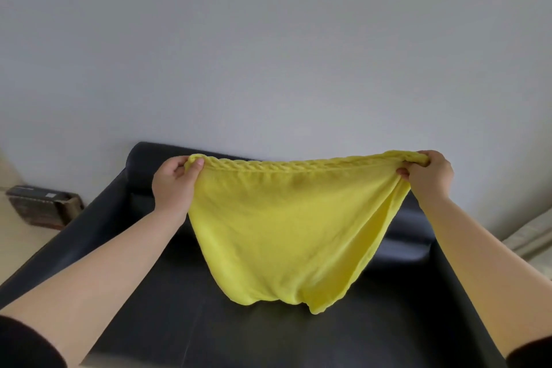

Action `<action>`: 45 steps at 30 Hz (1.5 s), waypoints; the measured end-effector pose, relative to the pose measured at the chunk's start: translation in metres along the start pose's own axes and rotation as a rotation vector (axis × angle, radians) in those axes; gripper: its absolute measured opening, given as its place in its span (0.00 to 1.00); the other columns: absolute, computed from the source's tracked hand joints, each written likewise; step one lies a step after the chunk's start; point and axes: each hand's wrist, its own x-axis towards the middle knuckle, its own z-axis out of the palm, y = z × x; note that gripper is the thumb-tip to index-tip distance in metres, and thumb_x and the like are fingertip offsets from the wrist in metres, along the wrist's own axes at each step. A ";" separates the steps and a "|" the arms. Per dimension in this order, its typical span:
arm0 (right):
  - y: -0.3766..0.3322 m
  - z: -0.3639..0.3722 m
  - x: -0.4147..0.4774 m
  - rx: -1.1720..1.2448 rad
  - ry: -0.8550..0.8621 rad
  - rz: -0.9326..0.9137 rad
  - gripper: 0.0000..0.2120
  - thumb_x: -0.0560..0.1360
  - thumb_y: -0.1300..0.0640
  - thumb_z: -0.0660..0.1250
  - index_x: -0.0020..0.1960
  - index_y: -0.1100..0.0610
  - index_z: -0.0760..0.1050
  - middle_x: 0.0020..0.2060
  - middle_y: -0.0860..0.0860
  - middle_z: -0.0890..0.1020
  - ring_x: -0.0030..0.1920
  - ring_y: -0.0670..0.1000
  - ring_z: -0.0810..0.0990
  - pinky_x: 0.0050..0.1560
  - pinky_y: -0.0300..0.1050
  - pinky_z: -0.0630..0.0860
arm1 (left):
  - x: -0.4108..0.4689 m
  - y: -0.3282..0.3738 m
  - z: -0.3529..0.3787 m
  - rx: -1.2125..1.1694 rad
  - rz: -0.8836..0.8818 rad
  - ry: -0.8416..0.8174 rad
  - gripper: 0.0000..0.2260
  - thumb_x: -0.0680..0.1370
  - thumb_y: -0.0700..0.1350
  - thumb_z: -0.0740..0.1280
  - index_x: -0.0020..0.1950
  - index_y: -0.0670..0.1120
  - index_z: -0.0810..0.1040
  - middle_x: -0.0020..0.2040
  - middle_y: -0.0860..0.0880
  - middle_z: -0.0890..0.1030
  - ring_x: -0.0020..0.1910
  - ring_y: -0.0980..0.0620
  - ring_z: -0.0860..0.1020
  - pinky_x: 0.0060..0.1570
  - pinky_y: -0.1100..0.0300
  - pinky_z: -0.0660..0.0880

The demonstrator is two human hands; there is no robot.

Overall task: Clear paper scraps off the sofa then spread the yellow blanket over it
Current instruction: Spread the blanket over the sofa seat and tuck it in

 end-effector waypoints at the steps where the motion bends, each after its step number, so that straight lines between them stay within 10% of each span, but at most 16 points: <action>1: -0.006 0.002 -0.014 -0.019 -0.020 -0.014 0.12 0.70 0.69 0.66 0.50 0.56 0.74 0.37 0.48 0.79 0.47 0.59 0.82 0.52 0.59 0.80 | -0.011 0.000 -0.018 0.014 -0.007 0.015 0.12 0.76 0.49 0.69 0.56 0.45 0.79 0.51 0.49 0.80 0.50 0.53 0.77 0.52 0.59 0.72; 14: -0.054 0.143 -0.095 -0.197 -0.267 -0.117 0.14 0.72 0.68 0.65 0.57 0.60 0.75 0.43 0.54 0.78 0.43 0.55 0.74 0.29 0.40 0.65 | -0.045 -0.057 -0.163 0.158 -0.172 0.270 0.14 0.77 0.50 0.67 0.56 0.42 0.78 0.48 0.47 0.79 0.47 0.52 0.75 0.40 0.65 0.67; 21: -0.030 0.340 -0.118 -0.331 -0.569 -0.178 0.14 0.73 0.69 0.66 0.58 0.61 0.74 0.46 0.55 0.77 0.46 0.54 0.74 0.44 0.50 0.73 | -0.008 -0.165 -0.215 0.285 -0.431 0.515 0.14 0.77 0.51 0.67 0.54 0.41 0.78 0.46 0.48 0.78 0.46 0.51 0.75 0.45 0.57 0.68; 33: 0.031 0.721 -0.213 -0.506 -1.052 -0.502 0.07 0.77 0.64 0.57 0.49 0.65 0.73 0.34 0.51 0.73 0.32 0.49 0.71 0.27 0.39 0.62 | 0.053 -0.395 -0.263 0.315 -0.861 0.908 0.10 0.76 0.49 0.68 0.52 0.44 0.79 0.44 0.48 0.79 0.46 0.48 0.76 0.50 0.51 0.73; 45: 0.122 0.908 -0.260 -0.636 -1.106 -0.551 0.06 0.77 0.64 0.54 0.48 0.61 0.70 0.38 0.53 0.75 0.38 0.54 0.75 0.28 0.40 0.64 | 0.143 -0.583 -0.302 0.033 -1.037 1.012 0.09 0.75 0.42 0.70 0.36 0.45 0.74 0.31 0.51 0.78 0.29 0.57 0.81 0.41 0.57 0.77</action>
